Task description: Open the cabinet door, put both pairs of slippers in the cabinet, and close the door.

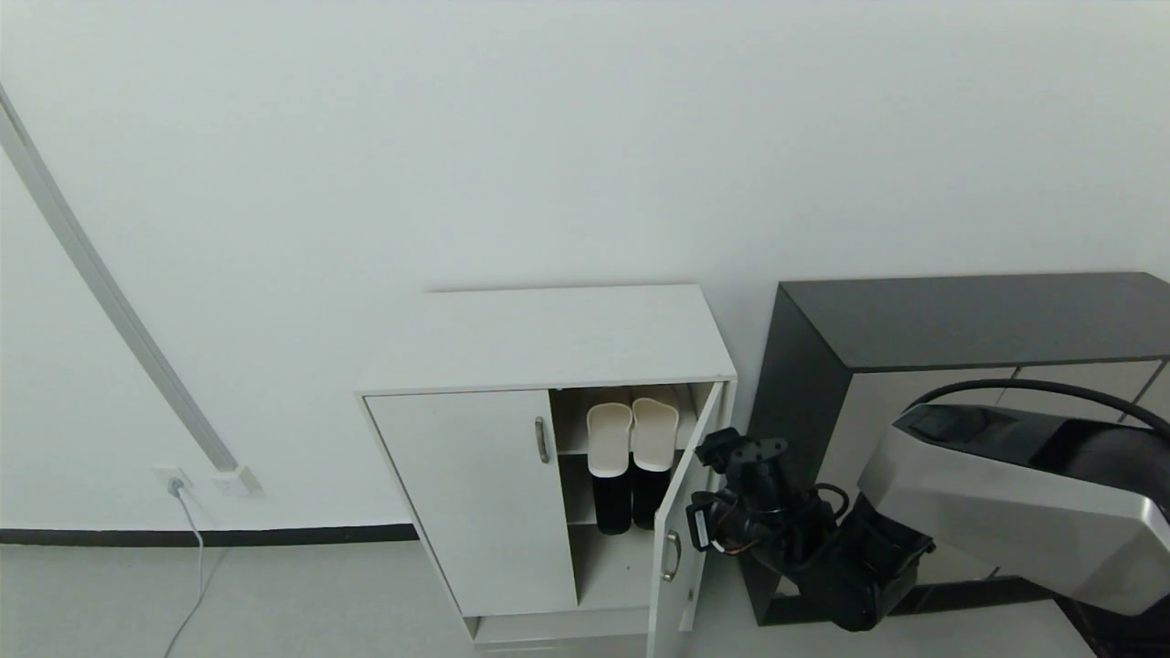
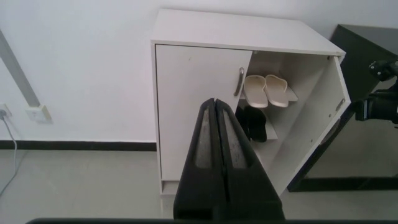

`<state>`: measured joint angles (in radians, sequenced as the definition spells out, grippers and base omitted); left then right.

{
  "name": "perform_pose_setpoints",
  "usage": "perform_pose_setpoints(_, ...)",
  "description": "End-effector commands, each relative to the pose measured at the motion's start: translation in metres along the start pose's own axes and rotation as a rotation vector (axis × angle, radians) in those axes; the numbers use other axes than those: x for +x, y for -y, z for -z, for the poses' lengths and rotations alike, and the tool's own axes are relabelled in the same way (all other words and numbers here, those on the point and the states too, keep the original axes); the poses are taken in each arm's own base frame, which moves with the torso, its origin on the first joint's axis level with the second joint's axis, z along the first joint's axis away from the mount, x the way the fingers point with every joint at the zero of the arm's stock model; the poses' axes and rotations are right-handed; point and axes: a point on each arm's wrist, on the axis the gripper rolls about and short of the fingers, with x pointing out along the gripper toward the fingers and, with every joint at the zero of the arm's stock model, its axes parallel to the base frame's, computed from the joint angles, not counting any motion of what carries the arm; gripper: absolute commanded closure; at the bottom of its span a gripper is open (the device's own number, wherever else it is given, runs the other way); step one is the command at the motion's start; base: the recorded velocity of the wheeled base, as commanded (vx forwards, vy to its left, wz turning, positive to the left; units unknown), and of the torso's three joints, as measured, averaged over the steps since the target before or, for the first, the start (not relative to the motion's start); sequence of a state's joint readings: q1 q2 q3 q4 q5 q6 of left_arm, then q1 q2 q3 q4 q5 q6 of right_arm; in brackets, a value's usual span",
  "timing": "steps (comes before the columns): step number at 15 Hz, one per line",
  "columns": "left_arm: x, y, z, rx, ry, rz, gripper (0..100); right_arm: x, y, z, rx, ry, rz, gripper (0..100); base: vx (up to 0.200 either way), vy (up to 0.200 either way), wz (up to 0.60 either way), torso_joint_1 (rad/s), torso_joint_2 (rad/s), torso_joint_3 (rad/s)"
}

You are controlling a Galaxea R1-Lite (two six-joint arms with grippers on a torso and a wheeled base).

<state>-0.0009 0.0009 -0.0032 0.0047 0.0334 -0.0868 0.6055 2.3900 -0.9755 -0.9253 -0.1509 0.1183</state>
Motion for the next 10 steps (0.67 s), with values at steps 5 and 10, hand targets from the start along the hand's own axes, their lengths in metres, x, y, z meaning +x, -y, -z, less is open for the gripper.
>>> perform_pose_setpoints(5, 0.0, 0.0, 0.0, -0.001, -0.001, -0.001, 100, 0.005, -0.003, -0.033, 0.009, 0.041, 0.0, 100, 0.0, 0.0, 0.0, 0.0, 0.0, 0.0)
perform_pose_setpoints(10, 0.0, 0.0, 0.0, -0.001, -0.001, -0.001, 100, 0.009, -0.003, -0.039, 0.01, 0.037, 0.005, 100, 0.0, 0.0, 0.0, 0.0, 0.0, 0.0)
